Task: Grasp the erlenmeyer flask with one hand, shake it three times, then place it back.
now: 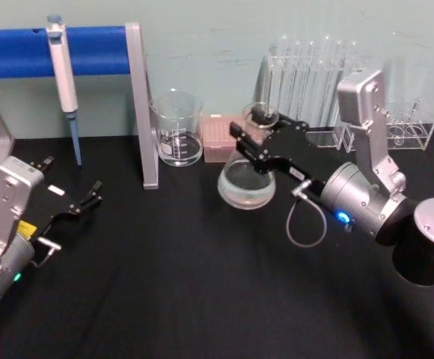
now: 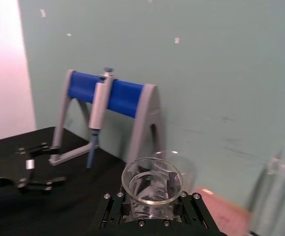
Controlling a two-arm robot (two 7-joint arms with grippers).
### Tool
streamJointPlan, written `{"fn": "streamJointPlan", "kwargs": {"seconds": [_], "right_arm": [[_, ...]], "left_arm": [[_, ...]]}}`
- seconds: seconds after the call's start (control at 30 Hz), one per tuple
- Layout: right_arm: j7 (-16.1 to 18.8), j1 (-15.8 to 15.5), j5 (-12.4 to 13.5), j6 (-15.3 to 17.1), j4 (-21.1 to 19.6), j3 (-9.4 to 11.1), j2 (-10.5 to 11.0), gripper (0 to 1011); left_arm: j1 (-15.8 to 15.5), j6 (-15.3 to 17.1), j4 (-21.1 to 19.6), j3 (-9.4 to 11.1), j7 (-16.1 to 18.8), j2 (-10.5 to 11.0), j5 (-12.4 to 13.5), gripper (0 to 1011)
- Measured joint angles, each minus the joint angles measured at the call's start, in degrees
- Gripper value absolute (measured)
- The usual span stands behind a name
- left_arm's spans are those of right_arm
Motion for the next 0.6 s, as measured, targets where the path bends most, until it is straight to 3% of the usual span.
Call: {"fn": "streamJointPlan", "kwargs": {"seconds": [0.6], "right_arm": [[7.2, -1.0, 2.7, 1.2, -3.2, -5.5, 1.5, 448]], "left_arm": [[0.0, 0.0, 0.0, 0.0, 0.0, 0.0, 0.0, 1001]]}}
